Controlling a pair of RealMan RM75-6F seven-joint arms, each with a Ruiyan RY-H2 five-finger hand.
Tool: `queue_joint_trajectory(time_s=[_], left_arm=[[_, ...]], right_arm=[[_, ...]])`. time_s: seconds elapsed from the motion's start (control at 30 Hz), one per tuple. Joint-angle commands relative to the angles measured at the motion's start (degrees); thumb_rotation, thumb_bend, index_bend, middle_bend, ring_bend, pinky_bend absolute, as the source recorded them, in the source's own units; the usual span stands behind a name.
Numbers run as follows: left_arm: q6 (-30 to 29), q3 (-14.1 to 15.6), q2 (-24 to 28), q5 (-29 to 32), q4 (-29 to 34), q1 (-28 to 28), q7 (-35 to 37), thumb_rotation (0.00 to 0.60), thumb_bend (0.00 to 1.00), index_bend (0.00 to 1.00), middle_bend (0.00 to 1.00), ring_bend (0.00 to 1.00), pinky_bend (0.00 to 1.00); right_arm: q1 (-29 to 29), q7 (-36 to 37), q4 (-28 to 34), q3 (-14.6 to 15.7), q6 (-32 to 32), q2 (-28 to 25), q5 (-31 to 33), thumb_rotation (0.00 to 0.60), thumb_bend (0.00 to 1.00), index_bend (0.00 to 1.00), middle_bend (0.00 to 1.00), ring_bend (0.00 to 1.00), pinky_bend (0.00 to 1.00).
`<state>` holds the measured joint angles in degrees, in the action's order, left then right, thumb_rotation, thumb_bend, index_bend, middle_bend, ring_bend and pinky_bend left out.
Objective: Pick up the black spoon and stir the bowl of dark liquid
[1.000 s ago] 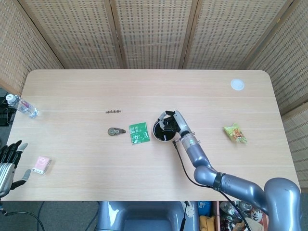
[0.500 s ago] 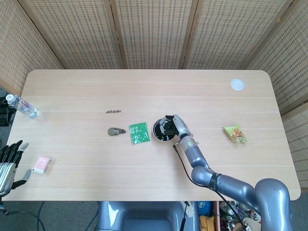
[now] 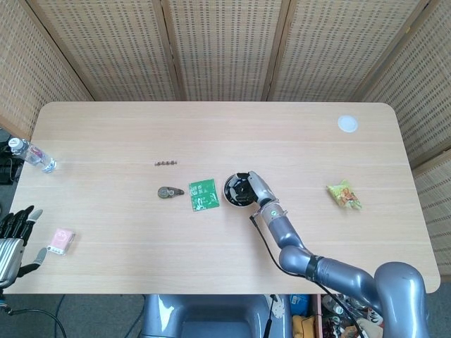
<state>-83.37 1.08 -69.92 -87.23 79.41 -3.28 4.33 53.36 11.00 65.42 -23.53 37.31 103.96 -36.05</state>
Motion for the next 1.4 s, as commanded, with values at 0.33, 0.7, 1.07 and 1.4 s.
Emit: queue_joint_trajectory(time_s=[0.33, 0.7, 1.07, 1.4], left_arm=[[0.1, 0.1, -0.2, 0.3, -0.5, 0.3, 0.4, 0.6, 0.39, 0.0, 0.0, 0.0, 0.0], [0.2, 0.1, -0.5, -0.2, -0.6, -0.1, 0.6, 0.6, 0.39, 0.0, 0.0, 0.0, 0.0], [-0.1, 0.1, -0.5, 0.0, -1.0, 0.3, 1.0, 0.6, 0.39, 0.0, 0.0, 0.0, 0.0], [0.3, 0.1, -0.8, 0.3, -1.9, 0.4, 1.8, 0.6, 0.39, 0.0, 0.0, 0.0, 0.0]], right_arm=[[1.7, -2.9, -4.2, -0.8, -0.2, 1.2, 1.9, 0.6, 0.65, 0.71, 0.92, 0.92, 1.0], [0.2, -5.5, -0.8, 0.7, -0.8, -0.9, 2.9, 0.6, 0.65, 0.71, 0.92, 0.92, 1.0], [0.6, -6.8, 1.7, 1.0, -0.2, -0.7, 2.8, 0.6, 0.65, 0.71, 0.92, 0.92, 1.0], [1.2, -7.6, -0.4, 0.1, 0.8, -0.3, 3.9, 0.6, 0.65, 0.71, 0.92, 0.92, 1.0]])
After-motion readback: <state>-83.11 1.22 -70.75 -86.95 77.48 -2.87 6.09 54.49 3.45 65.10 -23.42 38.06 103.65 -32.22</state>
